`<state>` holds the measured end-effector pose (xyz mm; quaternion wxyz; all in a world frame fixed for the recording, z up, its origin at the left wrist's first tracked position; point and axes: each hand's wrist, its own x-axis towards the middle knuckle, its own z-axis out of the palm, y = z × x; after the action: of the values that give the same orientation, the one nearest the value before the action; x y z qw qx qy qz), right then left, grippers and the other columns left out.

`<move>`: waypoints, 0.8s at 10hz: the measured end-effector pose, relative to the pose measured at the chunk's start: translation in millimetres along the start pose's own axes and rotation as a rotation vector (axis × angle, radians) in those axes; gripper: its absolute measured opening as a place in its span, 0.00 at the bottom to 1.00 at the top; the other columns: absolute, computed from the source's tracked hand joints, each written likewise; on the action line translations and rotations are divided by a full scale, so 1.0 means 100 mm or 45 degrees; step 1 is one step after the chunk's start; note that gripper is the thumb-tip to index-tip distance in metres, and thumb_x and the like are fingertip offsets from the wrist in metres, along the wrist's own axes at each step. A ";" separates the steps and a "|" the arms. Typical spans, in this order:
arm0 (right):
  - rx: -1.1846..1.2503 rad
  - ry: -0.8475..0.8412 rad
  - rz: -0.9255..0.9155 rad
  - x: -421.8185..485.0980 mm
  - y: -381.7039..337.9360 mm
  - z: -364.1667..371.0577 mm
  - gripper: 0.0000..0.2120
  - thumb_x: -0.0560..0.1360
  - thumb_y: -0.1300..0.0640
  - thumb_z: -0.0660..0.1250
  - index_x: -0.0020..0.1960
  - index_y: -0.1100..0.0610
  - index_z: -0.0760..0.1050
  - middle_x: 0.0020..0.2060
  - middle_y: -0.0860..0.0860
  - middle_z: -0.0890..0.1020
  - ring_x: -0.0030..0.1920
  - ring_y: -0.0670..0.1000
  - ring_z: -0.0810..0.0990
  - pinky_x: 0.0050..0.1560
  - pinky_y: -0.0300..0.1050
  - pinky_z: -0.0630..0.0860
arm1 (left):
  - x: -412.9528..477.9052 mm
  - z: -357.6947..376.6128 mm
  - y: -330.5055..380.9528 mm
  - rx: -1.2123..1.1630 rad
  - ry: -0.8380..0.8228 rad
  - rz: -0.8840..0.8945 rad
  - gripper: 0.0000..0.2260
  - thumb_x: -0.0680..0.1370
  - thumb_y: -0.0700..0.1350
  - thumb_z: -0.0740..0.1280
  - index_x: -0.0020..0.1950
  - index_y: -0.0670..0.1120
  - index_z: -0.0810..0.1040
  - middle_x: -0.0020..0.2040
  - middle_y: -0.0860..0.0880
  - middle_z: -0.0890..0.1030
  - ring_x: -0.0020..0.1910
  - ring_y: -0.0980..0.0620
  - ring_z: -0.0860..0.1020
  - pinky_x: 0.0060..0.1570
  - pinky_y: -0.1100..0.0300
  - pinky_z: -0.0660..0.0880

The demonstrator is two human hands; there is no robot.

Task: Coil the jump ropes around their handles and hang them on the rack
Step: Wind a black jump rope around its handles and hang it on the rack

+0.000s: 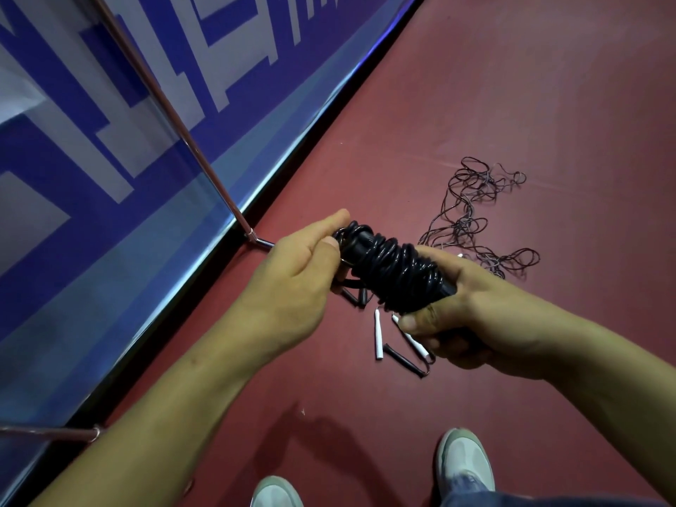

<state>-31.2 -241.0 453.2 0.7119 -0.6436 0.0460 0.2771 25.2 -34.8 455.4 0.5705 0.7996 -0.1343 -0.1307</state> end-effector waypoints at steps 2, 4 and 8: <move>0.005 0.023 0.010 0.04 -0.01 0.00 0.17 0.75 0.71 0.68 0.54 0.51 0.77 0.29 0.57 0.70 0.27 0.48 0.59 0.29 0.42 0.50 | 0.01 0.01 -0.07 0.022 -0.041 0.113 0.20 0.81 0.33 0.57 0.65 0.55 0.64 0.48 0.50 0.84 0.47 0.52 0.83 0.50 0.55 0.76; -0.041 0.046 0.010 0.04 -0.02 -0.01 0.20 0.75 0.71 0.69 0.58 0.49 0.77 0.30 0.57 0.71 0.24 0.48 0.61 0.28 0.43 0.51 | 0.02 -0.02 -0.05 -0.590 -0.039 -0.080 0.15 0.76 0.40 0.62 0.62 0.40 0.71 0.54 0.41 0.84 0.47 0.49 0.79 0.41 0.60 0.76; -0.080 0.114 -0.010 0.05 0.01 -0.02 0.23 0.75 0.72 0.70 0.57 0.45 0.77 0.26 0.52 0.68 0.24 0.48 0.60 0.27 0.38 0.54 | 0.07 0.03 -0.12 -0.713 0.023 -0.223 0.13 0.81 0.40 0.66 0.43 0.50 0.87 0.46 0.47 0.85 0.46 0.50 0.83 0.58 0.47 0.79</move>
<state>-27.2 -241.6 449.8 0.6897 -0.6776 0.0666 0.2463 31.9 -36.3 443.1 0.7568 0.6206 -0.0184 -0.2044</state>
